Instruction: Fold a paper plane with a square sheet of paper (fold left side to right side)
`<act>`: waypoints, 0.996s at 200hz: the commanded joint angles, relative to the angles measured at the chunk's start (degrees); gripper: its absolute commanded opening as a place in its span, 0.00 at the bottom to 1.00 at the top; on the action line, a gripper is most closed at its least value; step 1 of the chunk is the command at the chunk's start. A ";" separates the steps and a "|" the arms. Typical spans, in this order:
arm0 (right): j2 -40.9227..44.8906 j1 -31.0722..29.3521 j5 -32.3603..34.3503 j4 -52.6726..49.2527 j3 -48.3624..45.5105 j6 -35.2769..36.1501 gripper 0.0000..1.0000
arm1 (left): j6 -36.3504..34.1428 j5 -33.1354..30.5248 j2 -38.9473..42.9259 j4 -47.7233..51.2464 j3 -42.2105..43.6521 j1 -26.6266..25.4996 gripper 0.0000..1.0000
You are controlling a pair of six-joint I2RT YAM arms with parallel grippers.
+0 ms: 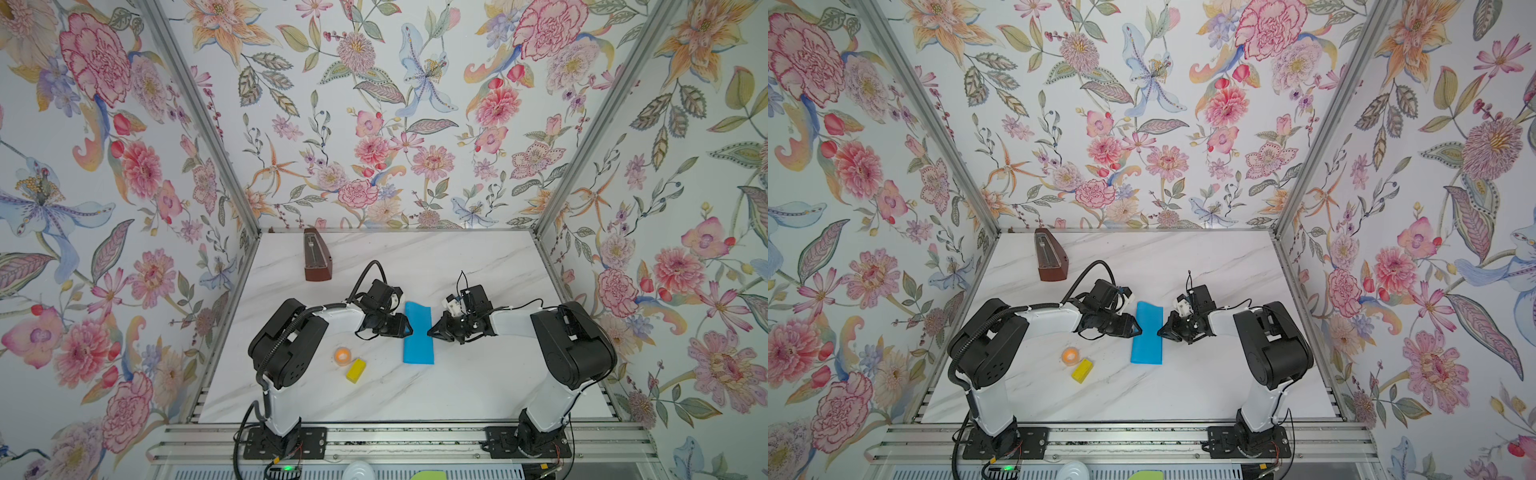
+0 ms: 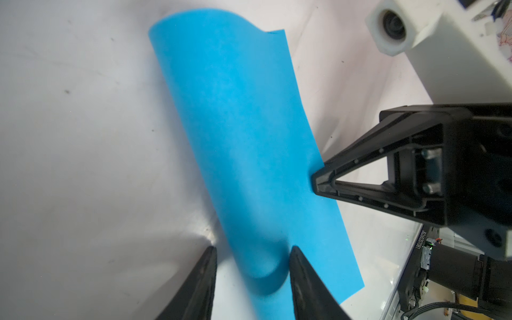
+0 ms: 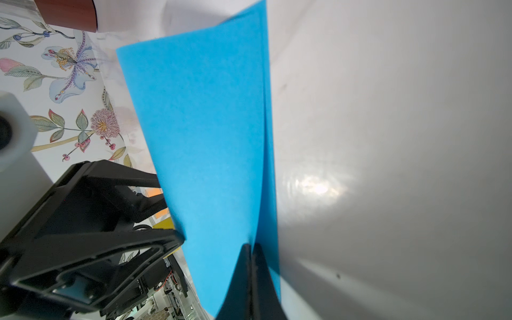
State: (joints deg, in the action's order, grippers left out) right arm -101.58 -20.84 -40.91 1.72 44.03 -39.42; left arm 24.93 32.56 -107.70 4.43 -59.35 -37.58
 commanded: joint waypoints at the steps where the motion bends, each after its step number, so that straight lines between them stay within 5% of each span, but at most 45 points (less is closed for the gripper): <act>1: 1.07 0.27 0.88 0.06 -0.11 0.15 0.00 | -0.93 -0.32 -0.98 1.55 -1.11 -0.42 0.46; 199: 1.78 0.49 0.79 0.74 0.40 0.56 0.00 | -0.97 -0.56 -0.40 2.08 -0.85 -0.43 0.49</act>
State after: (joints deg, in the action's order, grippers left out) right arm -101.58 -20.62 -40.91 2.02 44.03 -39.42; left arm 24.91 32.62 -107.70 4.43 -59.42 -37.58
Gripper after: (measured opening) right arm 0.047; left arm 0.490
